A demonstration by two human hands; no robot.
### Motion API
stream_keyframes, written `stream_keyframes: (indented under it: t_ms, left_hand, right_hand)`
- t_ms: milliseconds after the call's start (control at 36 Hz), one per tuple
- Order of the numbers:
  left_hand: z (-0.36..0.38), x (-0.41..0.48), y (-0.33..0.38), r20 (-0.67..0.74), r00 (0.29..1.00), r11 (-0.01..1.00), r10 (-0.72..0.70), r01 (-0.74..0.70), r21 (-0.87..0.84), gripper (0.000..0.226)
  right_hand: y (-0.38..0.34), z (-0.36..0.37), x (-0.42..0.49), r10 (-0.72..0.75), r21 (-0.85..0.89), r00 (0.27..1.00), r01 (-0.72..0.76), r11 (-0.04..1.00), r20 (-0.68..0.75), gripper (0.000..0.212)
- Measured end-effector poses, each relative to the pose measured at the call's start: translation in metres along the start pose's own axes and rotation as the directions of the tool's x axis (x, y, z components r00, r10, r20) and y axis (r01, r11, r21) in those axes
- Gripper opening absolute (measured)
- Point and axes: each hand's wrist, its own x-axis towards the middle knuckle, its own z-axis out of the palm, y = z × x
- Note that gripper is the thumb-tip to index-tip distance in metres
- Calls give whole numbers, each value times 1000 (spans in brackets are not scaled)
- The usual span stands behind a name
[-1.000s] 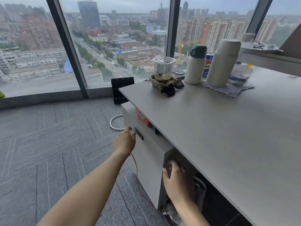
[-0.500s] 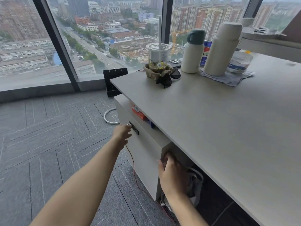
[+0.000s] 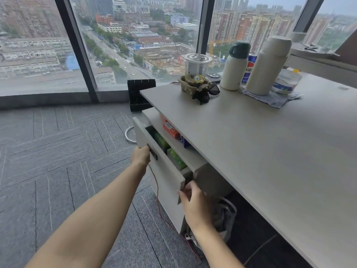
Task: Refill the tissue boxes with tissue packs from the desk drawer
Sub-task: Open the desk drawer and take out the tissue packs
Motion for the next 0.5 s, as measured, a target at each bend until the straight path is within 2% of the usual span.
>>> stream_keyframes:
  t_ms: [139,250,500]
  left_hand:
    - [-39,-6,-11,-17,1000,999,-17,18,27,34]
    - [-75,-15,-19,-46,997,994,-67,70,79,12]
    - [-148,-41,-44,-141,988,996,-67,74,47,11]
  right_hand:
    - [-17,9,-18,-38,38,994,34,999,100,24]
    - [-33,17,-29,-45,56,969,32,998,243,27]
    - [-66,40,-63,-195,131,832,148,980,520,16]
